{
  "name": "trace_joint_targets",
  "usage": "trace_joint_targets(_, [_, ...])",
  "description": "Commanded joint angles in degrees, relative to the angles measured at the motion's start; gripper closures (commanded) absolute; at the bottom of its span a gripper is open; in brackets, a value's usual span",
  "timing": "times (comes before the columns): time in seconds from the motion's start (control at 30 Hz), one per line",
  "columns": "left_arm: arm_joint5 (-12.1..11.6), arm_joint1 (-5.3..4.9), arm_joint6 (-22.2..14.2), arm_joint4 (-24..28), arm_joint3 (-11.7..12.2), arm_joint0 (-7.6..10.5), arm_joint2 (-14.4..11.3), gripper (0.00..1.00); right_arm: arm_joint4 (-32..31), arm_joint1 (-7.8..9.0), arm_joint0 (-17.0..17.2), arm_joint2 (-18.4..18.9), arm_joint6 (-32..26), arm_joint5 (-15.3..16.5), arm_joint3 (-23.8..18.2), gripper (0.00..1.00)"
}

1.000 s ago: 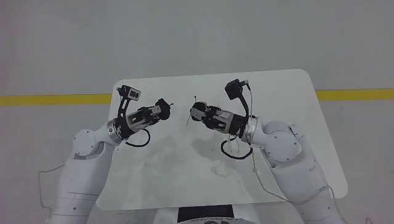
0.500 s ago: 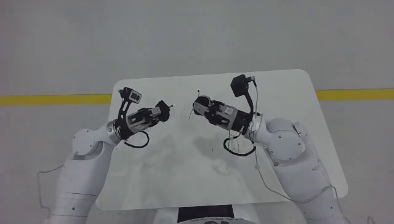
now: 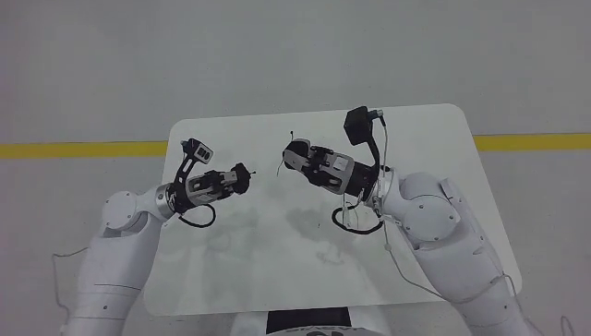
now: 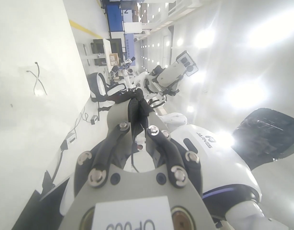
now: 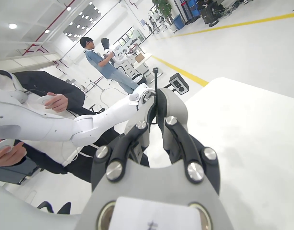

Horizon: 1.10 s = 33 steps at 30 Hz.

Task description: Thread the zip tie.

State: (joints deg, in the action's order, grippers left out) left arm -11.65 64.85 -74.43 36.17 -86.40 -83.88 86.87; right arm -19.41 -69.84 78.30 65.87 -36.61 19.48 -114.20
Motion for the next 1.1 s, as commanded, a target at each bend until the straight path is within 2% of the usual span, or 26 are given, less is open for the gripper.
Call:
trace_joint_targets(0.0, [0.2, 0.00, -0.1, 0.0, 0.0, -0.03, 0.0, 1.00, 0.0, -0.01, 0.0, 0.0, 0.0, 0.0, 0.0, 1.00])
trace_joint_targets(0.13, [0.2, 0.00, -0.1, 0.0, 0.0, -0.03, 0.0, 1.00, 0.0, -0.01, 0.0, 0.0, 0.0, 0.0, 0.0, 1.00])
trace_joint_targets(0.2, [1.6, -0.02, 0.7, -0.1, -0.6, 0.01, -0.8, 1.00, -0.1, -0.01, 0.1, -0.1, 0.3, 0.0, 0.1, 1.00])
trace_joint_targets(0.3, [4.5, -0.47, -1.9, -0.4, -0.9, 0.84, -1.0, 1.00, -1.0, 0.10, -0.5, -1.4, 1.7, 0.0, 0.1, 1.00])
trace_joint_targets(0.4, [5.9, -0.92, -5.2, 1.3, -0.6, 1.85, -0.3, 1.00, -1.5, 0.51, -2.1, -3.7, 2.8, 0.0, -0.1, 1.00])
trace_joint_targets(0.47, [7.0, -1.41, -5.2, 1.6, -0.5, 2.36, -0.5, 1.00, -1.1, 0.97, -3.3, -5.4, 4.1, 0.0, 0.0, 1.00])
trace_joint_targets(0.7, [7.6, -3.61, -5.2, 3.2, 0.1, 3.14, -2.1, 1.00, -2.6, 3.06, -6.6, -11.9, 11.7, 0.0, 1.4, 1.00])
trace_joint_targets(0.73, [7.9, -3.96, -5.2, 2.6, 0.0, 3.20, -2.5, 1.00, -2.6, 3.06, -6.6, -11.9, 11.7, 0.0, 1.4, 1.00])
trace_joint_targets(0.77, [6.6, -4.32, -5.2, 1.1, 0.0, 3.42, -2.4, 1.00, -2.6, 3.06, -6.6, -11.9, 11.7, 0.0, 1.4, 1.00])
trace_joint_targets(1.0, [6.6, -4.32, -5.2, 1.1, 0.0, 3.42, -2.4, 1.00, -2.6, 3.06, -6.6, -11.9, 11.7, 0.0, 1.4, 1.00])
trace_joint_targets(1.07, [7.4, -4.26, -3.6, 1.6, -0.3, 3.19, -3.2, 1.00, -2.6, 3.06, -6.6, -11.9, 11.7, 0.0, 1.4, 1.00])
